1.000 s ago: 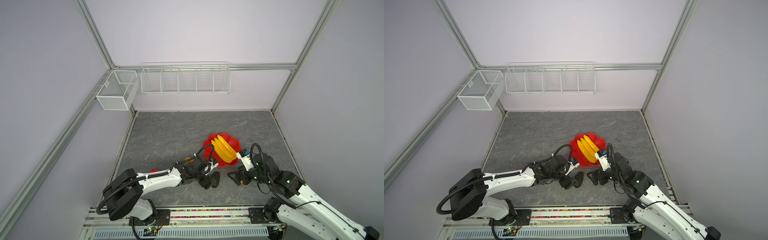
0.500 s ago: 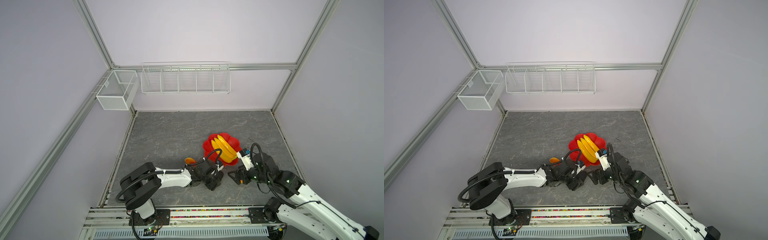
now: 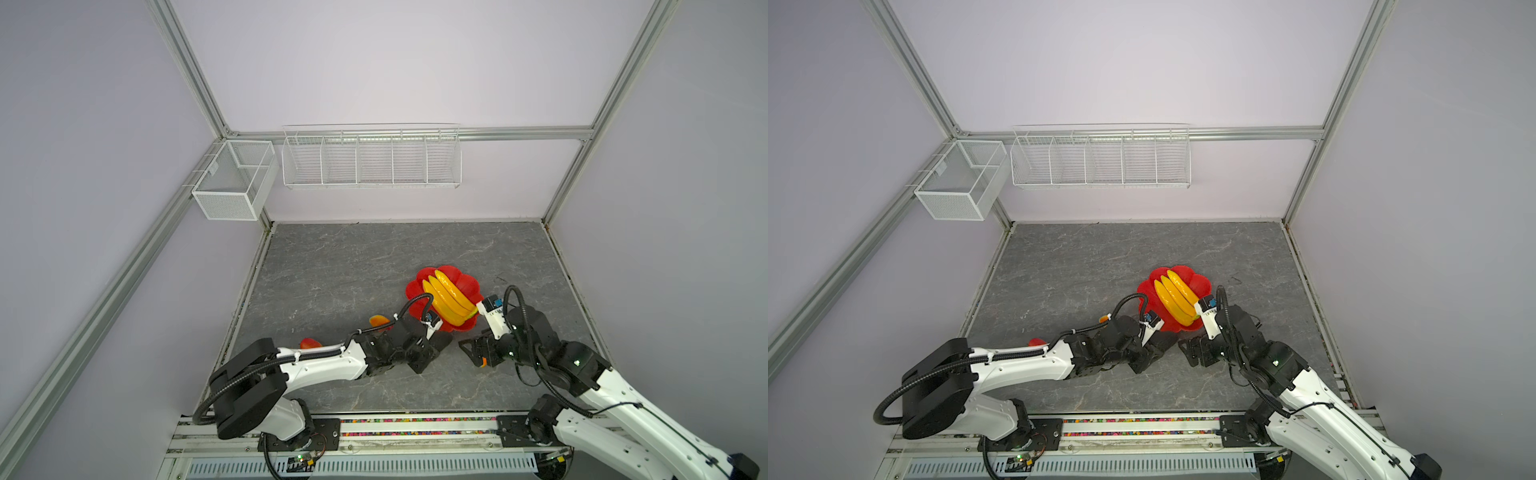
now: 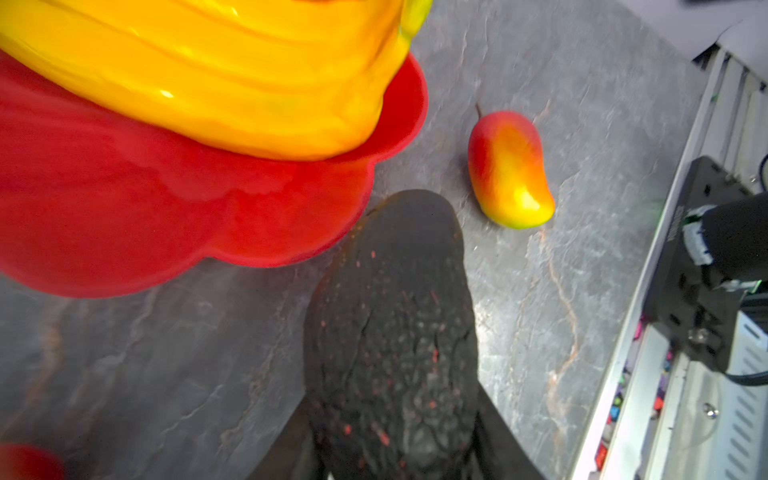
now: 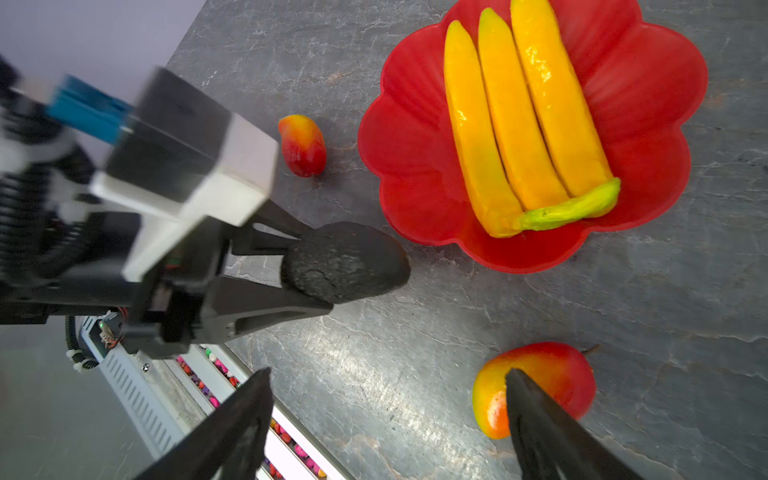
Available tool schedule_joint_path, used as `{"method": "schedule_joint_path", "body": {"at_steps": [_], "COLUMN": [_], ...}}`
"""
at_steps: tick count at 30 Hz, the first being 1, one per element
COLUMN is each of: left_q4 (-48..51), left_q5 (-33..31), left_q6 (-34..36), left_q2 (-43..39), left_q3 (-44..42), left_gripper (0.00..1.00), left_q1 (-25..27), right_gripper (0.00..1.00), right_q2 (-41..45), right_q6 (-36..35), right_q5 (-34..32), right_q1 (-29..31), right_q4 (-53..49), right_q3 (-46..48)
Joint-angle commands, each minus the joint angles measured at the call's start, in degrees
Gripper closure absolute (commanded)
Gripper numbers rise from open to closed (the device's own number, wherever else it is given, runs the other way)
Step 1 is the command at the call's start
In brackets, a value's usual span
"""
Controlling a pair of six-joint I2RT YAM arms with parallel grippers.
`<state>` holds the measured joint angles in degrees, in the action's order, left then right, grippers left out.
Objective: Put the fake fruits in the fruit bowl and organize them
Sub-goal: 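Grasp the dark avocado with the left gripper near the right gripper, then lift the avocado into the red bowl beside the bananas and release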
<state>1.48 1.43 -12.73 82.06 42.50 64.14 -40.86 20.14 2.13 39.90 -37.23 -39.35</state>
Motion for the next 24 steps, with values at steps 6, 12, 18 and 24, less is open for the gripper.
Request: {"method": "schedule_joint_path", "body": {"at_steps": [6, 12, 18, 24], "left_q4": [4.9, 15.4, 17.5, 19.7], "left_q5": [-11.2, -15.4, -16.4, -16.2], "left_q6": [0.7, -1.1, -0.8, -1.8], "left_q2": [0.5, 11.0, 18.5, 22.9], "left_q3": [10.3, 22.7, 27.6, 30.1], "left_gripper": [0.63, 0.63, 0.62, 0.60], "left_q1": [-2.6, -6.7, -8.7, -10.1], "right_gripper": [0.11, 0.11, 0.11, 0.11], "right_q2": [0.8, -0.1, -1.3, -2.5], "right_q6": [1.2, 1.2, 0.7, 0.0], "right_q5": [0.9, 2.1, 2.4, 2.6], "right_q1": [-3.4, -4.6, -5.5, -5.8], "right_q4": [-0.3, 0.5, 1.4, 1.9], "right_q3": [-1.2, -1.4, -0.8, -0.8]}}
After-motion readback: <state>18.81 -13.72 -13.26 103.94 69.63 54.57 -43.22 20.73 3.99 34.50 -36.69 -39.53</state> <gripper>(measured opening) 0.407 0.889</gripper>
